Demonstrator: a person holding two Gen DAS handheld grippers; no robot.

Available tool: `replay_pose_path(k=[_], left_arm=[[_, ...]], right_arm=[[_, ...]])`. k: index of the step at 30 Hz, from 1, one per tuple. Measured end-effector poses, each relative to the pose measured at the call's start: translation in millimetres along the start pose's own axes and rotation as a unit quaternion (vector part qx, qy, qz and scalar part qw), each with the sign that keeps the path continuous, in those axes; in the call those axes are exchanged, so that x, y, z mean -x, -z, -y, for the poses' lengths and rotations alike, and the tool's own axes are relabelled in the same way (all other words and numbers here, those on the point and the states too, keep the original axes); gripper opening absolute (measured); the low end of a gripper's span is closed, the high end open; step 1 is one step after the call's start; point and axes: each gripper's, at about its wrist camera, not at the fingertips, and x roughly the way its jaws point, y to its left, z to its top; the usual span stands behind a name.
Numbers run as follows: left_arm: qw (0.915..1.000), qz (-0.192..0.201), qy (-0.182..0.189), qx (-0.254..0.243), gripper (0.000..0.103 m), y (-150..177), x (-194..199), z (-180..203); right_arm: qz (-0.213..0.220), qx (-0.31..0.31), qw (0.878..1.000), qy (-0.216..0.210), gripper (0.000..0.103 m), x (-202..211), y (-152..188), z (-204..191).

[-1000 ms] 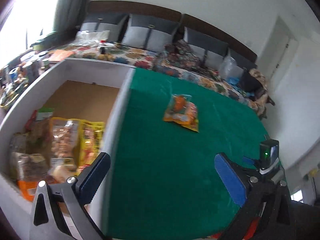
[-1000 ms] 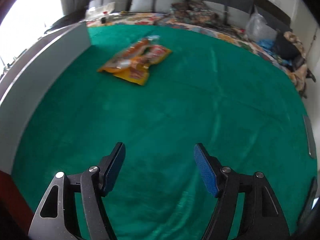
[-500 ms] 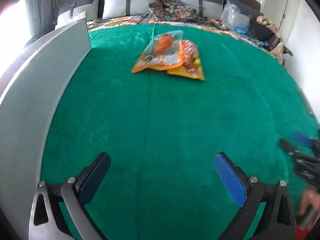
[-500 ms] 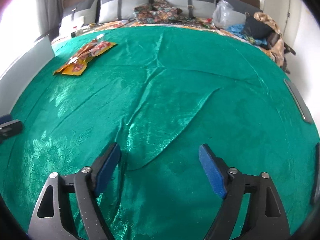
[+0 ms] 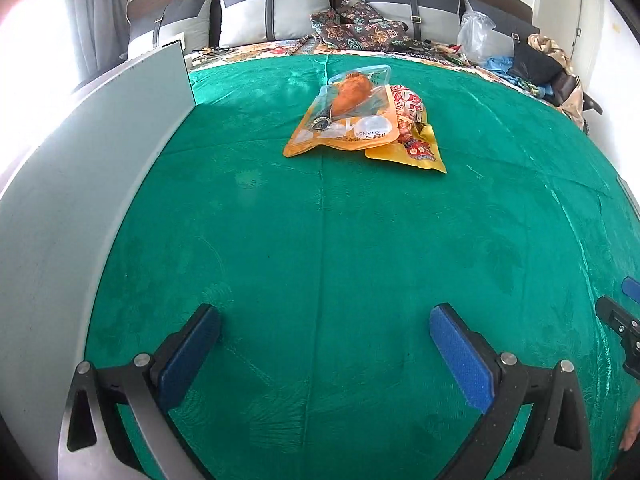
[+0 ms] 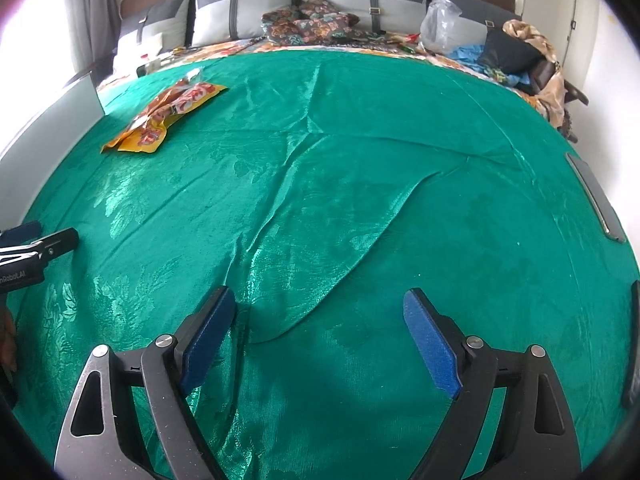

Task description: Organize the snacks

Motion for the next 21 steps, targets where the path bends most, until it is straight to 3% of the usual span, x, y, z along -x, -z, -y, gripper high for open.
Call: replay_pose_path(k=[14, 16, 21], left_arm=[[0.9999, 0.001, 0.010, -0.013, 0.103, 1.5, 1.3, -1.4], [0.9999, 0.001, 0.007, -0.008, 0.103, 1.7, 1.1, -0.6], [1.0000, 0.001, 0.006, -0.007, 0.103, 2.2, 0.8, -0.3]], right_arm=[[-0.015, 0.003, 1.000, -0.009, 0.090, -0.7, -4.3, 2.3], [-0.051, -0.013, 0.998, -0.019, 0.089, -9.8, -25.6, 0.2], [-0.055, -0.074, 0.991, -0.094, 0.087, -41.2, -110.8, -34.6]])
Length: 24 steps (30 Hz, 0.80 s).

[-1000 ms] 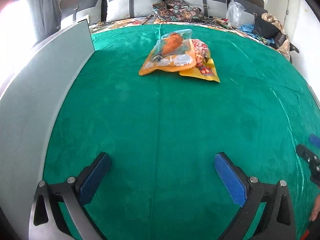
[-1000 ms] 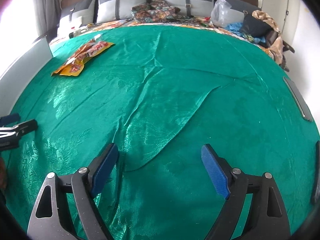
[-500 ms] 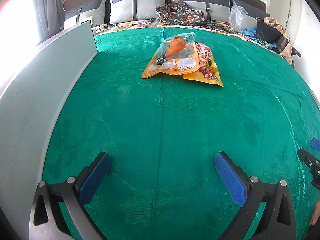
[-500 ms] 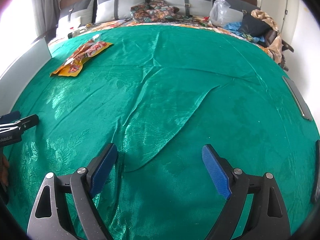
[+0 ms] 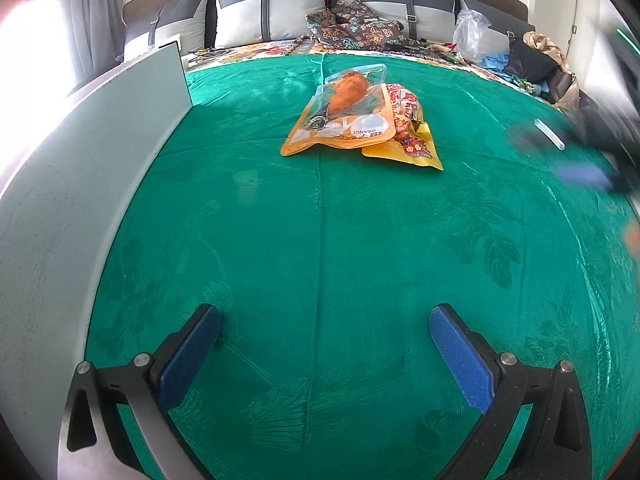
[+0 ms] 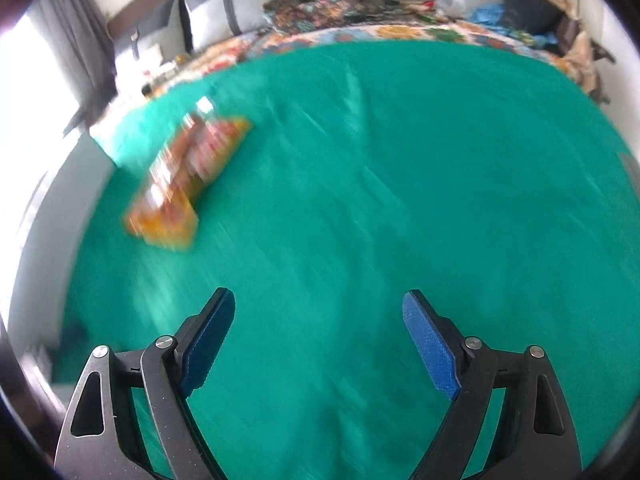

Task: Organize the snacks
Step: 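Move the right tool down onto the yellow spicy-strip packet and grasp it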

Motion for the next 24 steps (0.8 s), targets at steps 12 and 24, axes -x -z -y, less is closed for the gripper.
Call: replay_pose_path(k=[12, 24], left_arm=[[1.0000, 0.001, 0.000, 0.000, 0.103, 0.5, 0.2, 0.1], [1.0000, 0.001, 0.000, 0.001, 0.103, 0.7, 0.4, -0.3]], right_arm=[[-0.051, -0.008, 0.999, 0.005, 0.044, -96.0, -92.2, -84.3], [-0.031, -0.011, 0.999, 0.002, 0.043, -103.7, -110.3, -97.2]])
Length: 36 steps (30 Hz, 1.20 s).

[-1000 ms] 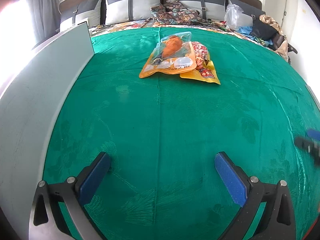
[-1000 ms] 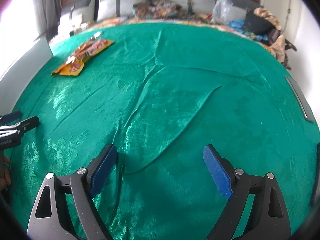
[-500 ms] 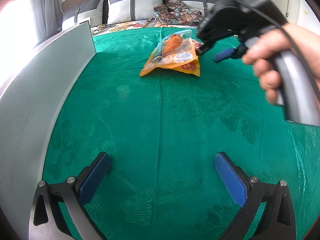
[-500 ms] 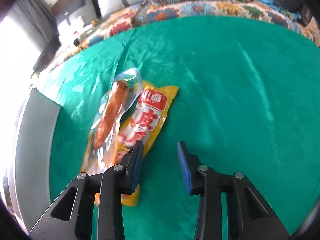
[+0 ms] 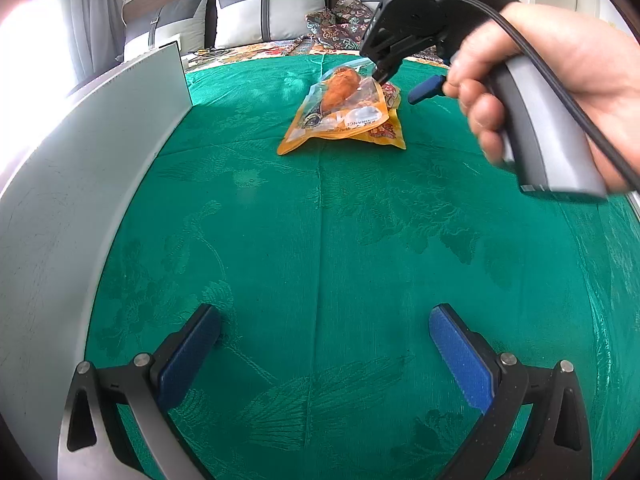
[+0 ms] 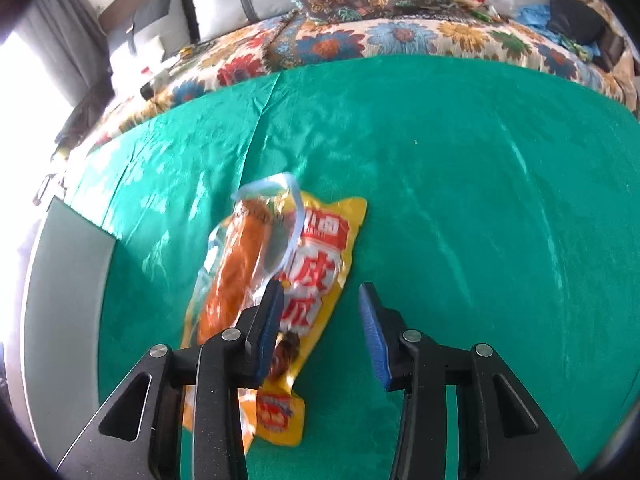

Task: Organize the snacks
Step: 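Move the right tool down onto the yellow spicy-strip packet and grasp it, then grasp the clear orange chicken leg packet with the left tool while the right tool holds the strip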

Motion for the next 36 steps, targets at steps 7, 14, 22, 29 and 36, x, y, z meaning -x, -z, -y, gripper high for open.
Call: replay_pose_path(k=[7, 14, 22, 29, 36], left_arm=[[1.0000, 0.000, 0.000, 0.000, 0.103, 0.3, 0.7, 0.3], [1.0000, 0.000, 0.000, 0.000, 0.103, 0.3, -0.4, -0.5], [1.0000, 0.000, 0.001, 0.001, 0.103, 0.3, -0.7, -1.2], [0.9999, -0.007, 0.008, -0.005, 0.103, -13.4, -11.0, -3.1], [0.9849, -0.095, 0.066, -0.129, 0.091, -87.6, -22.3, -4.9]], right_arm=[[-0.013, 0.081, 0.996, 0.022, 0.074, -16.0, -0.3, -13.3], [-0.038, 0.190, 0.981, 0.029, 0.049, 1.2, 36.6, -25.6], [-0.012, 0.201, 0.979, 0.039, 0.050, 82.2, 140.0, 84.1], [0.075, 0.143, 0.985, 0.059, 0.076, 129.2, 211.6, 151.1], [0.081, 0.121, 0.987, 0.066, 0.083, 128.3, 205.7, 159.6]])
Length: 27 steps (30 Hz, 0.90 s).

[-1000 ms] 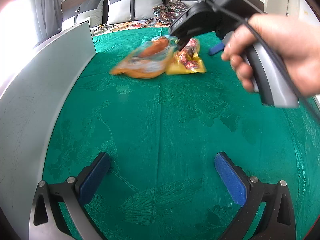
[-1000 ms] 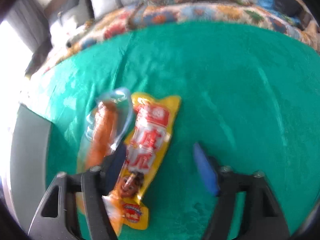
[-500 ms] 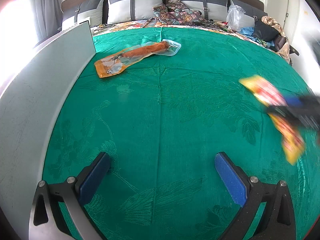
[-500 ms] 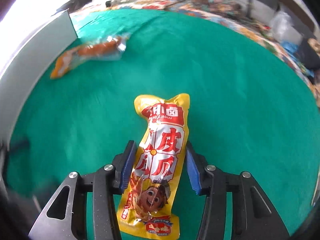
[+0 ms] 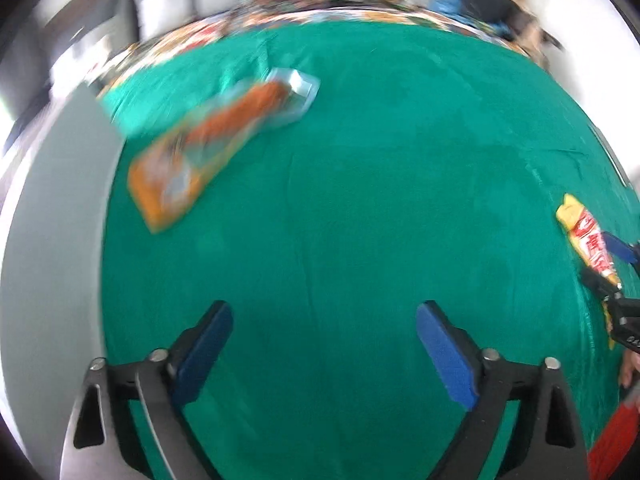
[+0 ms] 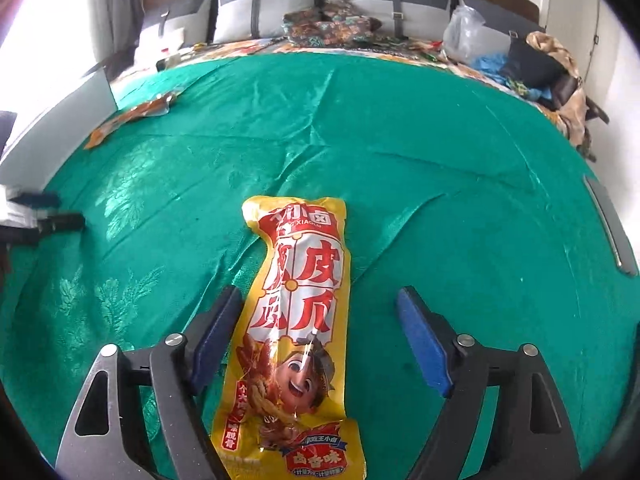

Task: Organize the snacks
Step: 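Grasp the clear orange chicken leg packet with the left tool while the right tool holds the strip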

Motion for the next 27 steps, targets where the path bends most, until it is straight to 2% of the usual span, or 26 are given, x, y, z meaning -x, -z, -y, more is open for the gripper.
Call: replay_pose_path(k=[4, 6, 9, 12, 13, 14, 16, 17, 19, 20, 21, 24, 27], left_arm=[[0.9956, -0.001, 0.015, -0.092, 0.092, -63.8, 5.5, -15.8], [0.9884, -0.019, -0.004, -0.151, 0.092, -94.4, -11.4, -25.5], [0.9819, -0.051, -0.025, -0.181, 0.092, -121.6, -45.1, -43.2], [0.9824, -0.073, -0.027, -0.170, 0.092, -136.7, -76.4, -64.0], [0.9837, -0.078, -0.018, -0.161, 0.096, -138.3, -83.4, -70.2], [0.9878, -0.069, 0.001, -0.140, 0.098, -140.9, -87.1, -76.4], [0.9920, -0.079, 0.046, -0.087, 0.103, -144.8, -96.9, -91.2], [0.9946, -0.059, 0.047, -0.071, 0.103, -143.4, -95.3, -92.8], [0.9958, -0.044, 0.039, -0.070, 0.102, -138.5, -93.4, -88.2], [0.9963, -0.039, 0.039, -0.066, 0.097, -136.3, -91.4, -86.5], [0.9970, -0.028, 0.036, -0.062, 0.084, -131.2, -84.8, -82.9], [0.9985, -0.026, 0.038, -0.028, 0.078, -111.2, -70.0, -69.5], [0.9991, -0.027, 0.027, -0.019, 0.070, -81.6, -54.3, -45.9]], right_arm=[[0.000, -0.002, 1.000, -0.001, 0.083, -0.2, 1.6, 2.2], [0.000, -0.002, 1.000, -0.002, 0.083, -0.3, 1.7, 2.2], [0.000, -0.002, 1.000, -0.002, 0.083, -0.3, 1.4, 2.1], [0.000, -0.002, 1.000, -0.001, 0.083, -0.4, 1.8, 1.9], [0.000, -0.002, 1.000, -0.002, 0.083, -0.4, 1.8, 2.0], [0.000, -0.002, 1.000, -0.001, 0.083, -0.4, 1.3, 2.2], [0.001, -0.002, 1.000, -0.001, 0.083, -0.3, 1.7, 1.9], [0.001, -0.003, 1.000, -0.002, 0.083, -0.3, 1.2, 2.4], [0.001, -0.003, 1.000, -0.001, 0.083, -0.6, 3.7, 4.2], [0.001, -0.003, 1.000, -0.001, 0.084, -0.5, 3.7, 5.0], [0.001, -0.003, 1.000, -0.001, 0.084, -0.5, 3.6, 5.4], [0.001, -0.004, 1.000, 0.000, 0.084, -0.7, 2.9, 6.2], [0.001, -0.005, 1.000, 0.000, 0.084, -0.4, 3.5, 5.8]])
